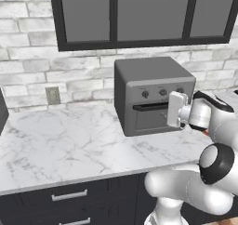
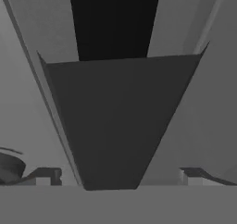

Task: Open the toaster oven door. Place the bread on the top rack in the toaster oven and place the chicken drumstick on the bottom rack.

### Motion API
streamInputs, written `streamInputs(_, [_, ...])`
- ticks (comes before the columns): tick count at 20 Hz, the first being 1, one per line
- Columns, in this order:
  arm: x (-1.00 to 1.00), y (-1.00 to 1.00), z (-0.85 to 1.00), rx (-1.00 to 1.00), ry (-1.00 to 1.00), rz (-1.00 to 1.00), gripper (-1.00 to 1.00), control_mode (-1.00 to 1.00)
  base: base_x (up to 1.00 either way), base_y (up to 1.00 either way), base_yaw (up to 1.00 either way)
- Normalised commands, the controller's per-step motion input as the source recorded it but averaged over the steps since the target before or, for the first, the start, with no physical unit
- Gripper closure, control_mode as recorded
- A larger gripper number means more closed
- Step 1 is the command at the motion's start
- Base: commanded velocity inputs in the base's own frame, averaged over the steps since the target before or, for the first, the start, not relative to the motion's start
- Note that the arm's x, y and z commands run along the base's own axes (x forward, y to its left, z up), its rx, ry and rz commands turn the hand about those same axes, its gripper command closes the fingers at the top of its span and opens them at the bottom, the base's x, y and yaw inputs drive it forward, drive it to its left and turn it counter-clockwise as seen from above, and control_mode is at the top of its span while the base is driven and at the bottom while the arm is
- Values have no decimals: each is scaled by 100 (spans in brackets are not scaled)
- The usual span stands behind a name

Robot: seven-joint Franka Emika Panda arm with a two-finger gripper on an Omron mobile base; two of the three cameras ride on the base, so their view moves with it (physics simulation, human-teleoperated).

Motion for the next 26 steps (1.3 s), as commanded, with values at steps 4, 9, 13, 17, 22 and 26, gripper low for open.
streamInputs(4, [36,0,-23,0,0,0,-100,-100,0,0,0])
streamInputs(9, [14,0,-28,0,2,-1,100,-100,0,0,0])
streamInputs(13, [6,6,-21,-19,26,1,100,-100,0,0,0])
streamInputs(17, [-51,-4,-36,-17,25,15,100,-100,0,0,0])
streamInputs(22, [-100,-15,-54,-16,39,39,100,-100,0,0,0])
streamInputs(26, [-100,-3,-100,-36,61,39,100,-100,0,0,0])
